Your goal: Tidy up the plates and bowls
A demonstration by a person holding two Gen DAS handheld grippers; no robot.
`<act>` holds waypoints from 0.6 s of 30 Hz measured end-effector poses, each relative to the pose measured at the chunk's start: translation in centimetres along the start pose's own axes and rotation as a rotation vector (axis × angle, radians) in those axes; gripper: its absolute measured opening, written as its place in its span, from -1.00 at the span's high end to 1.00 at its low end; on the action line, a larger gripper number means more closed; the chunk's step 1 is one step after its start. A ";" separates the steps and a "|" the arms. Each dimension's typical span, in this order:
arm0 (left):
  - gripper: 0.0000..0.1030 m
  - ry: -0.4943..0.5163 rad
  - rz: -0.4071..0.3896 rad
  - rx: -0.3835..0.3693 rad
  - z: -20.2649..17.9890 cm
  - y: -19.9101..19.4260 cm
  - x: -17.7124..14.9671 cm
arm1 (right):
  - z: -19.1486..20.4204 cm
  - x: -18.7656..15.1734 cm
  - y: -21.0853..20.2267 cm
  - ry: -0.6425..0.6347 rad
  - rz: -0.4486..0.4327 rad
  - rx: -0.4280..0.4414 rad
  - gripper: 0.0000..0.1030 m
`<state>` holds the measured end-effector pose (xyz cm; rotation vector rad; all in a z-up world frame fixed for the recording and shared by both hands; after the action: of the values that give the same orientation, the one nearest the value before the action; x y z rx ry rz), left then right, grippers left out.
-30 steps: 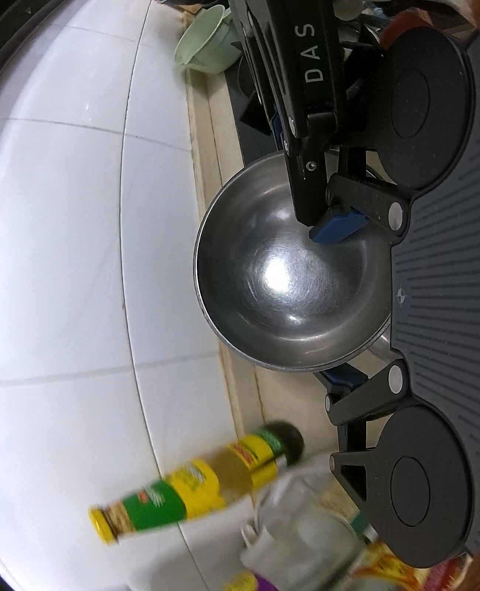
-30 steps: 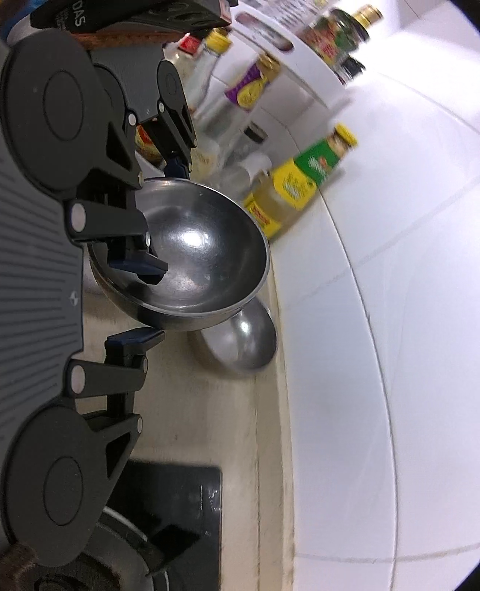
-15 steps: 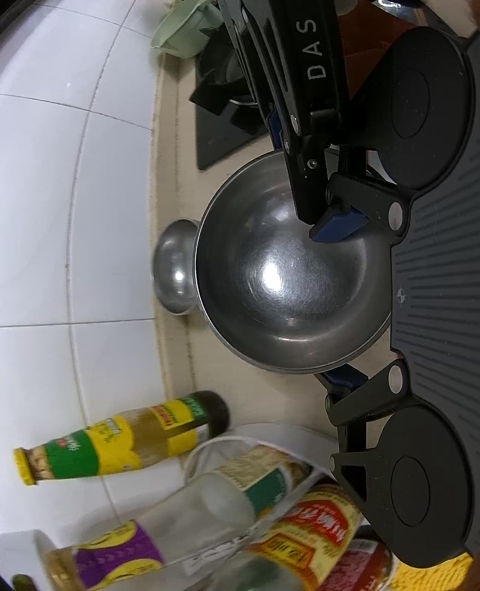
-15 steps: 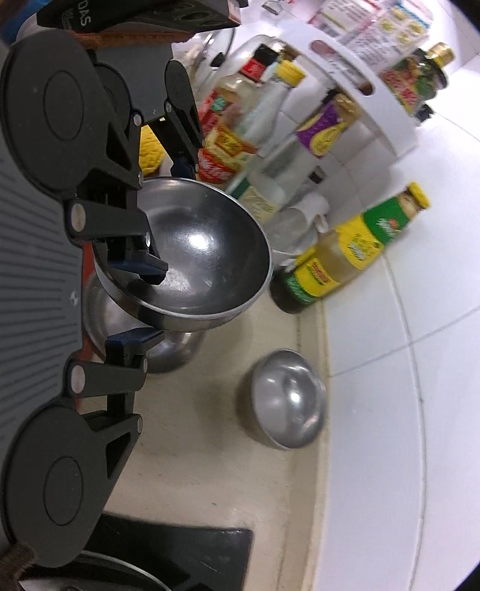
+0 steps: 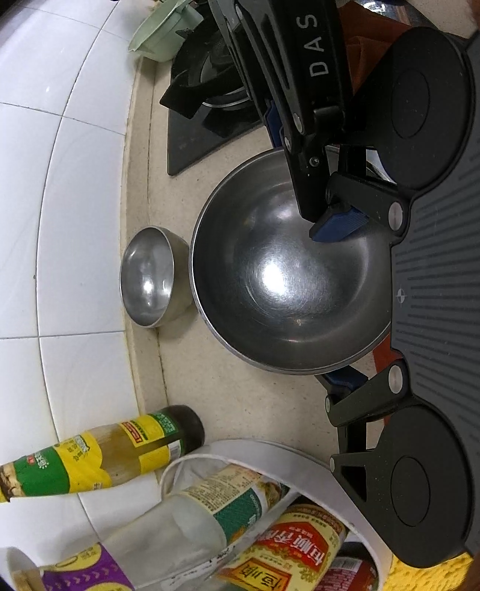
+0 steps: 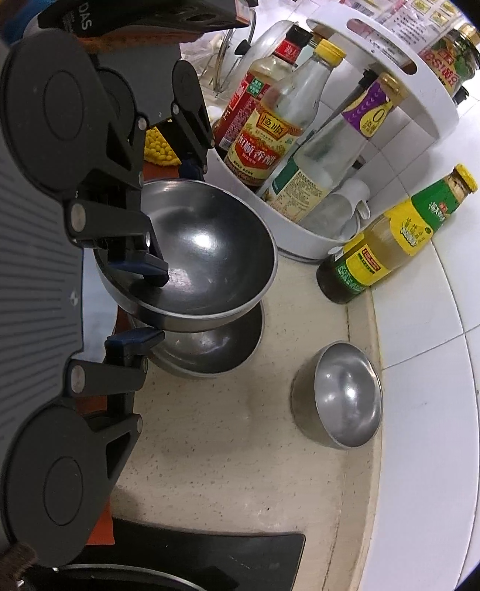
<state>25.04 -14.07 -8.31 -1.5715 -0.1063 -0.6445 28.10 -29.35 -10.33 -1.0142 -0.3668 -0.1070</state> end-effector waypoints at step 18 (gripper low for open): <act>-0.40 -0.028 0.036 -0.022 1.2 1.7 1.0 | -0.9 1.3 2.1 0.009 0.040 -0.031 0.29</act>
<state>26.99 -13.51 -9.36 -1.6003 -0.0917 -0.5972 30.06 -28.92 -12.01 -1.0512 -0.3377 -0.0811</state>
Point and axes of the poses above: each gripper's, at about its wrist camera, not at the fingertips, and y roughly the way its jaws point, z to its left, x to its top, the point moved 2 cm from there along y, roughly the way its jaws point, and after that the axes turned 6 degrees about z, right-handed, at the moved point
